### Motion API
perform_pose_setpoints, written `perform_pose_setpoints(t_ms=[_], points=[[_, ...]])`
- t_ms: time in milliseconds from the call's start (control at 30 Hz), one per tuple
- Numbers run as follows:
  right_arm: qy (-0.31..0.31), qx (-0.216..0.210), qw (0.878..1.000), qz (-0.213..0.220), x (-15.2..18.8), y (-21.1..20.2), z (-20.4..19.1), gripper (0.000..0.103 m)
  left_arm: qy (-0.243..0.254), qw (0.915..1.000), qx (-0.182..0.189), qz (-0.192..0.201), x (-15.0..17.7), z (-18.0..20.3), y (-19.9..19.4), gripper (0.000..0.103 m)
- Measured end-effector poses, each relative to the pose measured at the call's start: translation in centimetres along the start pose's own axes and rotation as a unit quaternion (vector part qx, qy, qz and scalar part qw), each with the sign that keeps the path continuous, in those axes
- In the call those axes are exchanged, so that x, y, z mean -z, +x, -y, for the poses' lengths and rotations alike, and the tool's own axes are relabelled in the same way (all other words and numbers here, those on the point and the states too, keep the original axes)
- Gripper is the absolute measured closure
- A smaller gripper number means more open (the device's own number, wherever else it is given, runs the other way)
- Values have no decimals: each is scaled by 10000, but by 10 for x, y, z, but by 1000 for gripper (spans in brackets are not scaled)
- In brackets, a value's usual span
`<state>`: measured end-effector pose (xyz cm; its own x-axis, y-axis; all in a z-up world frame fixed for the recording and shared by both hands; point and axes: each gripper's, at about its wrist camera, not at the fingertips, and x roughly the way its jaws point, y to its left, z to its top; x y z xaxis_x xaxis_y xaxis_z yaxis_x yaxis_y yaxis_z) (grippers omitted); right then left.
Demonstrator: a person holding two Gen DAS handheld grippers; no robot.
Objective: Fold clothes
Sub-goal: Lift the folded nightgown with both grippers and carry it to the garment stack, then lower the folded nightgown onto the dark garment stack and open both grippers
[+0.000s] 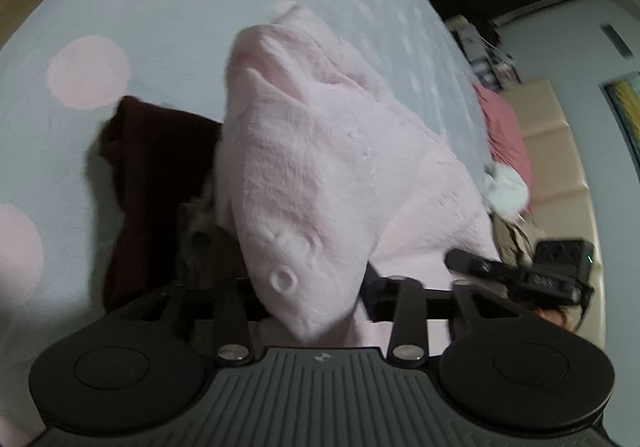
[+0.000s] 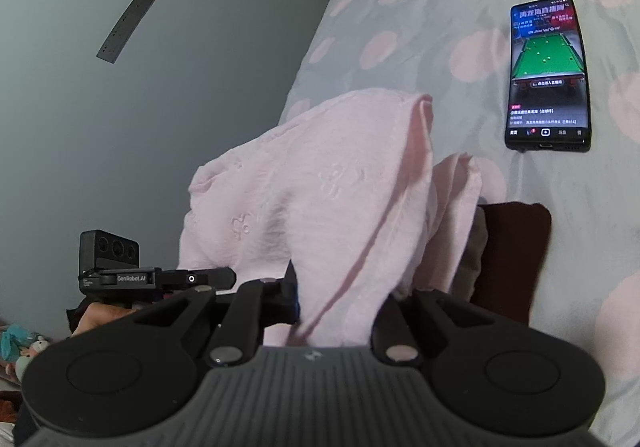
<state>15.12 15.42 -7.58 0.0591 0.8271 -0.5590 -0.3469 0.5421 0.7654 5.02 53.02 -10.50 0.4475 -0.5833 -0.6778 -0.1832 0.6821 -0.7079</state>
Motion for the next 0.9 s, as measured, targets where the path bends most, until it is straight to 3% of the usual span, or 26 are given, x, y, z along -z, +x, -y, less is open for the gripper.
perform_pose_setpoints(t_ms=[200, 267, 367, 433, 500, 633, 733, 900], points=[[-111, -10, 9999, 99, 4, -2, 10, 67, -151, 9997, -69, 173, 8, -6, -7, 55], [-512, 292, 9979, 286, 5, -18, -3, 54, -41, 9986, -364, 385, 12, 3, -25, 55], [-1207, 829, 9873, 617, 6, -39, -26, 53, 129, 9941, -811, 709, 17, 18, -50, 55], [-1910, 1345, 9661, 1100, 12, -49, -49, 53, 620, 9788, -1442, 1317, 20, 38, -68, 56], [-2403, 1577, 9450, 1561, 21, -49, -71, 53, 1189, 9537, -1951, 1954, 25, 63, -80, 56], [-3090, 1739, 9095, 2169, 43, -25, -107, 53, 1993, 9250, -1857, 2649, 38, 101, -65, 54], [-3334, 1867, 8919, 2420, 55, 8, -117, 53, 2189, 9202, -1772, 2718, 46, 114, -33, 54], [-3208, 2012, 8916, 2484, 54, 38, -98, 53, 2277, 9185, -1998, 2541, 53, 113, 13, 54]])
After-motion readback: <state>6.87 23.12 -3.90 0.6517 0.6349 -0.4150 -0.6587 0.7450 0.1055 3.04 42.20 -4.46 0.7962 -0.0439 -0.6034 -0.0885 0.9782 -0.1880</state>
